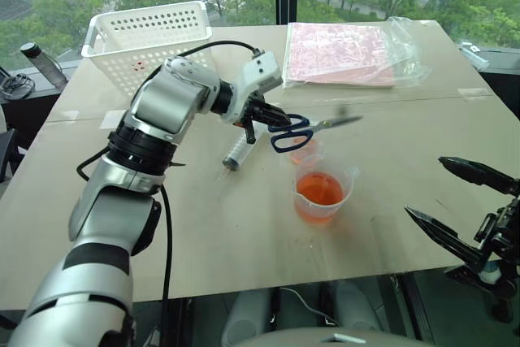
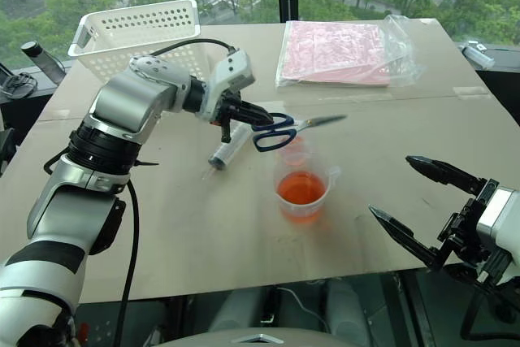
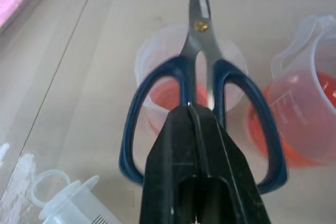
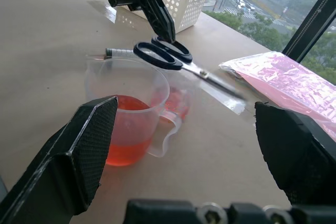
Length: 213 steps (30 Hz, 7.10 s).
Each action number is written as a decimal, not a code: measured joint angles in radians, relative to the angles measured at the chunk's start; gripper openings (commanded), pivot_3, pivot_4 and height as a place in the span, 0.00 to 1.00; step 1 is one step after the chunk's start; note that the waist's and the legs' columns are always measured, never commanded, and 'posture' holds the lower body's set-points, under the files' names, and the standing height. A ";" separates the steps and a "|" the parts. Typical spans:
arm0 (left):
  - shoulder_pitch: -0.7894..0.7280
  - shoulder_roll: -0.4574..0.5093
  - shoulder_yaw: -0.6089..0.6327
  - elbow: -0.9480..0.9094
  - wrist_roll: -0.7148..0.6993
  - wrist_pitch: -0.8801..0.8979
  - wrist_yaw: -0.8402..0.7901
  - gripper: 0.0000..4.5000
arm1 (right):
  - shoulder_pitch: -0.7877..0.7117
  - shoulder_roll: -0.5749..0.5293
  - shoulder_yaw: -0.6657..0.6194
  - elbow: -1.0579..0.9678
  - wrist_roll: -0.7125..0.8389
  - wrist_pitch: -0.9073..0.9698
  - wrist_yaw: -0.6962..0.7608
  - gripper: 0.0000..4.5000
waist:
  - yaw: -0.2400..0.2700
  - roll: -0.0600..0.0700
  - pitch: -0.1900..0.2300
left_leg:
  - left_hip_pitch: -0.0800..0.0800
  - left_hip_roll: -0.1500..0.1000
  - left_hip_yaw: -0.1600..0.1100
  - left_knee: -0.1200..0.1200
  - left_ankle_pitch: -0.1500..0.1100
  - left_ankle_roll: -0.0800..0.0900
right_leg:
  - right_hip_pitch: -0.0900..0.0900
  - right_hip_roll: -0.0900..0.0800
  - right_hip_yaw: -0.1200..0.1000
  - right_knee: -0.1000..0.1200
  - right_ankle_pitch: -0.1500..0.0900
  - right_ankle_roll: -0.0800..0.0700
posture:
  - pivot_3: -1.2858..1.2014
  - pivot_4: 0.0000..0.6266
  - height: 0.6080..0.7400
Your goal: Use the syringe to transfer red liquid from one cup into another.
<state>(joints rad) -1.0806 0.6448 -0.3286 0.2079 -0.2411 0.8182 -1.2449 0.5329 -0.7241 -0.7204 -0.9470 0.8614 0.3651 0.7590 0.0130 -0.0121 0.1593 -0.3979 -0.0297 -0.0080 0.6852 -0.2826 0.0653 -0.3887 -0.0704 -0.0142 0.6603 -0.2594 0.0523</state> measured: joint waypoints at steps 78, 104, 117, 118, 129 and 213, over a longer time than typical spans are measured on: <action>-0.015 0.151 0.179 0.060 0.061 -0.007 -0.139 0.19 | -0.018 -0.004 0.066 -0.036 0.027 -0.026 -0.034 1.00 | -0.024 -0.002 0.002 | -0.002 0.000 0.002 0.000 0.000 0.000 | -0.005 0.000 0.003 0.003 0.000 0.000 | 0.52 0.24 1.00; 0.810 0.249 0.647 -0.170 -0.045 0.071 0.336 1.00 | -0.125 -0.048 0.203 0.028 0.039 -0.048 0.080 1.00 | 0.023 -0.007 0.004 | -0.002 0.001 0.000 -0.001 0.000 -0.001 | -0.005 -0.005 0.000 0.001 0.000 -0.001 | 0.52 0.24 1.00; 0.276 0.137 0.348 -0.405 -0.284 0.686 0.491 1.00 | -0.089 -0.091 0.029 0.061 0.077 -0.023 0.080 1.00 | 0.025 -0.005 0.003 | -0.001 -0.001 -0.001 0.000 0.002 -0.004 | -0.003 -0.002 0.000 0.003 0.001 0.000 | 0.52 0.24 1.00; 0.205 0.096 0.285 -0.356 -0.272 0.741 0.536 1.00 | -0.088 -0.104 0.008 0.058 0.093 -0.014 0.075 1.00 | 0.022 -0.005 0.003 | -0.002 -0.001 -0.001 0.000 0.002 -0.004 | -0.003 0.000 0.000 0.003 0.001 0.000 | 0.52 0.24 1.00; -0.240 -0.135 0.024 0.415 -0.059 0.733 0.744 1.00 | -0.160 -0.195 -0.038 0.023 0.183 0.070 -0.018 1.00 | 0.001 -0.008 0.005 | -0.004 -0.001 0.002 0.000 0.002 -0.004 | -0.006 0.000 0.002 0.002 0.000 0.001 | 0.52 0.24 1.00; 0.423 -0.367 0.118 -0.152 -0.256 -0.501 -0.098 0.32 | -0.246 -0.531 -0.049 -0.034 0.756 0.328 -0.622 1.00 | 0.002 -0.003 0.002 | -0.015 0.000 -0.002 0.015 0.000 0.000 | -0.008 -0.001 -0.001 0.002 0.001 0.002 | 0.52 0.24 1.00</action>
<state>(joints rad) -0.6580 0.2776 -0.2111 0.0562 -0.4968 0.3168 -1.3424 0.2871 -1.2555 -0.7696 -0.9808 1.6178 0.6931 0.1372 0.0147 -0.0156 0.1617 -0.4124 -0.0298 -0.0096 0.7001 -0.2826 0.0657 -0.3965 -0.0711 -0.0148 0.6627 -0.2583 0.0545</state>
